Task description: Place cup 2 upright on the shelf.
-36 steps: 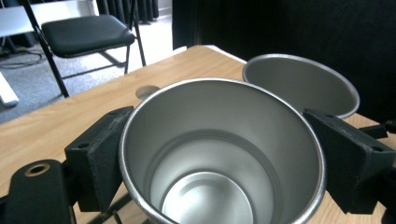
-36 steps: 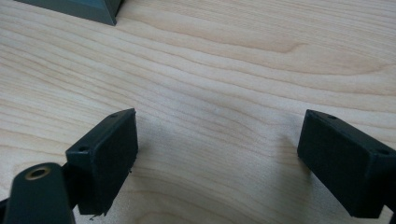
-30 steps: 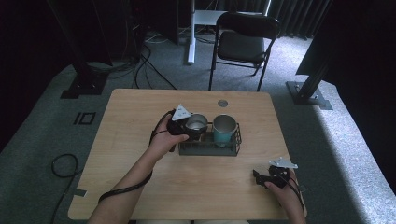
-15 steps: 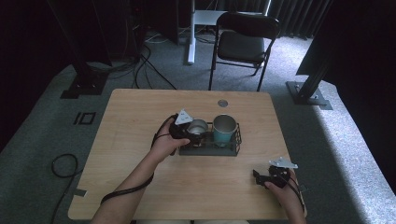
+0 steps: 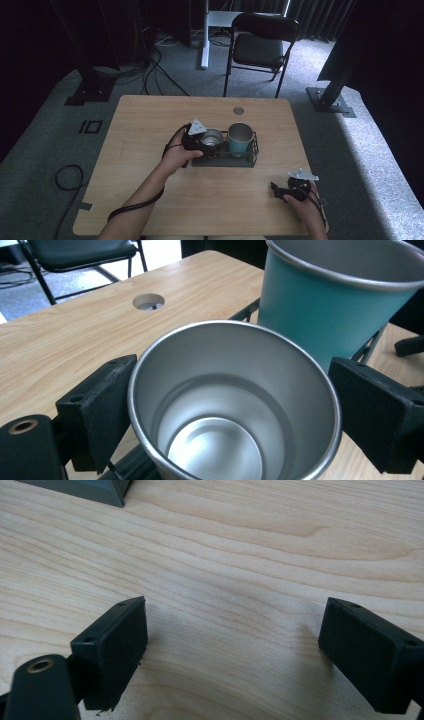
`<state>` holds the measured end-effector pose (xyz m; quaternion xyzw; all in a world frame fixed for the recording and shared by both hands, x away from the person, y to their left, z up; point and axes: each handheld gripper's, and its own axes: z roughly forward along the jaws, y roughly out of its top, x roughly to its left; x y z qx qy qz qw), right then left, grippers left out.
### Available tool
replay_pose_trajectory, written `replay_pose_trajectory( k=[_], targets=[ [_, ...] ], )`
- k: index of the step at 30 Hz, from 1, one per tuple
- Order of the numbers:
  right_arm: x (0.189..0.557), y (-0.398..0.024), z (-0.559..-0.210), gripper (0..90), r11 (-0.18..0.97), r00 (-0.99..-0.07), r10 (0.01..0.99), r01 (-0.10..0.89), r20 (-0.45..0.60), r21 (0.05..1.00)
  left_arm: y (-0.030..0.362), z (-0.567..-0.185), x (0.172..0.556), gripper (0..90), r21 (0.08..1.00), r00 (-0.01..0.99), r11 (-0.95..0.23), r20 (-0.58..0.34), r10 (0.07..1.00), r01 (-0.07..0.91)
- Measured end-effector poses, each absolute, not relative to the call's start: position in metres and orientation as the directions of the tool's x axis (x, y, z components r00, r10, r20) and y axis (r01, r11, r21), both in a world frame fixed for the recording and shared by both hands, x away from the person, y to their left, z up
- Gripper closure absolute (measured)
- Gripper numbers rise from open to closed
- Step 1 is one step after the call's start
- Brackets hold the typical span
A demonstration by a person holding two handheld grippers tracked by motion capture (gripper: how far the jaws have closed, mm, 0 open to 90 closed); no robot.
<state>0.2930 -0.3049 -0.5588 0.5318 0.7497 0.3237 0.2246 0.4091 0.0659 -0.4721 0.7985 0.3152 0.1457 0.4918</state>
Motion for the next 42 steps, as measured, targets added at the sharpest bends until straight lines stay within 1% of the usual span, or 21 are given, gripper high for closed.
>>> replay_pose_trajectory(
  k=[1,2,3,4,9,13,17,19,30,39,40,42],
  targets=[
    [0.293,-0.305,-0.559,11.9,0.225,-0.334,0.943,0.652,0.007,0.724,0.066,-0.471,0.409,9.2,0.88,0.755,-0.319,-0.065,0.653,0.352],
    [0.293,-0.305,-0.559,11.9,0.225,-0.334,0.943,0.652,0.007,0.724,0.067,-0.47,0.409,6.6,0.882,0.753,-0.316,-0.062,0.655,0.348],
    [0.293,-0.305,-0.559,11.9,0.225,-0.334,0.943,0.652,0.007,0.724,0.068,-0.469,0.409,3.7,0.885,0.753,-0.307,-0.07,0.655,0.35],
    [0.293,-0.305,-0.559,11.9,0.225,-0.334,0.943,0.652,0.008,0.724,0.068,-0.468,0.409,2.7,0.889,0.753,-0.296,-0.079,0.653,0.35],
    [0.293,-0.305,-0.559,11.9,0.225,-0.334,0.943,0.652,0.007,0.724,0.074,-0.462,0.407,2.8,0.901,0.747,-0.258,-0.101,0.657,0.349],
    [0.293,-0.305,-0.559,11.9,0.225,-0.334,0.943,0.652,0.007,0.724,0.08,-0.455,0.403,2.7,0.907,0.745,-0.256,-0.088,0.661,0.334],
    [0.293,-0.305,-0.559,11.9,0.225,-0.334,0.943,0.652,0.007,0.724,0.087,-0.45,0.4,2.8,0.907,0.738,-0.24,-0.106,0.666,0.347],
    [0.293,-0.305,-0.559,11.9,0.225,-0.334,0.943,0.652,0.007,0.724,0.091,-0.449,0.399,2.8,0.905,0.734,-0.245,-0.1,0.672,0.348],
    [0.293,-0.305,-0.559,11.9,0.226,-0.334,0.943,0.652,0.007,0.724,0.11,-0.447,0.394,2.8,0.903,0.713,-0.24,-0.096,0.695,0.356],
    [0.293,-0.305,-0.559,11.9,0.225,-0.334,0.943,0.652,0.007,0.724,0.125,-0.449,0.392,2.8,0.901,0.683,-0.205,-0.125,0.72,0.381],
    [0.293,-0.305,-0.559,11.9,0.225,-0.334,0.943,0.652,0.007,0.724,0.129,-0.451,0.392,2.8,0.899,0.675,-0.191,-0.141,0.724,0.394],
    [0.293,-0.305,-0.559,11.9,0.226,-0.334,0.943,0.652,0.007,0.724,0.132,-0.453,0.391,3.1,0.894,0.673,-0.2,-0.14,0.726,0.401]
  ],
)
